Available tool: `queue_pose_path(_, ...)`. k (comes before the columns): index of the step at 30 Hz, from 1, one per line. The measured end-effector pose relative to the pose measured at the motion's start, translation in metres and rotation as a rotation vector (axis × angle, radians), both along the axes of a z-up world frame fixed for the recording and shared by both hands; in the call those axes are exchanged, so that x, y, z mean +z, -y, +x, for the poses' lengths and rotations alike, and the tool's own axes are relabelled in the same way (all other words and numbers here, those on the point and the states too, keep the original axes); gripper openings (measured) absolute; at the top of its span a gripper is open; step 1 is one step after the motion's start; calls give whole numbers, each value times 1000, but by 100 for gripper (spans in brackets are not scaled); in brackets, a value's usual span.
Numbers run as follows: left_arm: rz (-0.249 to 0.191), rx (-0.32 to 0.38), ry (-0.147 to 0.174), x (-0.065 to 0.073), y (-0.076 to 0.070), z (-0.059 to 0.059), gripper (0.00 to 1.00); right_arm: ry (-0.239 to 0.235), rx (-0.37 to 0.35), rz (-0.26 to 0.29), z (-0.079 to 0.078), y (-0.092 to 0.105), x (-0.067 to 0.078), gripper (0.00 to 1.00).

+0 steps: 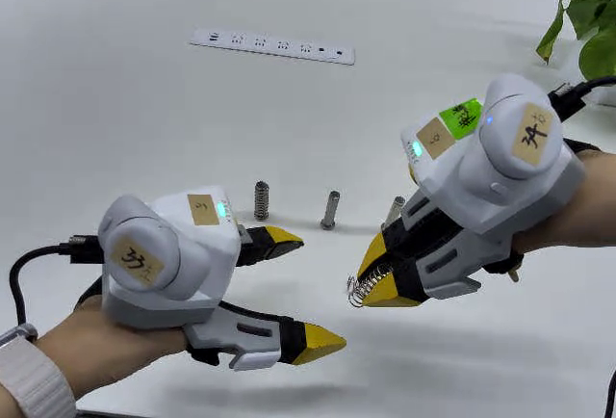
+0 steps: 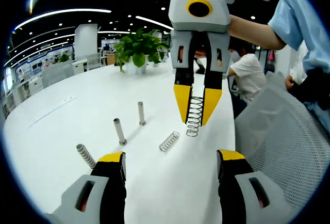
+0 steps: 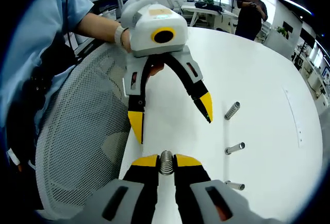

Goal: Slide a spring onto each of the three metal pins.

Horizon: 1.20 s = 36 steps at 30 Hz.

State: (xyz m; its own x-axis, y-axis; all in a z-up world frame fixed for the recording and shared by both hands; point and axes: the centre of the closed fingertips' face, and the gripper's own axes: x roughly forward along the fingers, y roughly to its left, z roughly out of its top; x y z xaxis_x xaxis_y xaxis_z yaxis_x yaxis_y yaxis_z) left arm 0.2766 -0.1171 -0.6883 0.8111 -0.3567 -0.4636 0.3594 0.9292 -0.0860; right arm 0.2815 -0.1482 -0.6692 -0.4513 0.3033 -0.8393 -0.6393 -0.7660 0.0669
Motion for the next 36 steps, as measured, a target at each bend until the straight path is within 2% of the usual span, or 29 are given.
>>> queue_pose_path(2,17,63,-16,-3,-11,-2,82,5,3,-2,1,0,0,12)
queue_pose_path(3,20,71,-14,-3,-14,-3,88,6,3,-3,2,0,0,12)
queue_pose_path(9,8,145,-24,0,-32,-11,100,14,11,-5,3,-1,-1,12)
queue_pose_path(16,11,194,-30,5,-47,-18,100,24,21,-4,6,-5,0,12)
queue_pose_path(21,6,232,-18,8,-55,-21,100,39,31,-4,10,-10,2,12)
queue_pose_path(29,-7,301,-20,1,-69,-30,100,81,54,-9,23,-22,3,12)
queue_pose_path(36,-14,334,-21,-1,-77,-35,100,120,56,-5,39,-34,5,12)
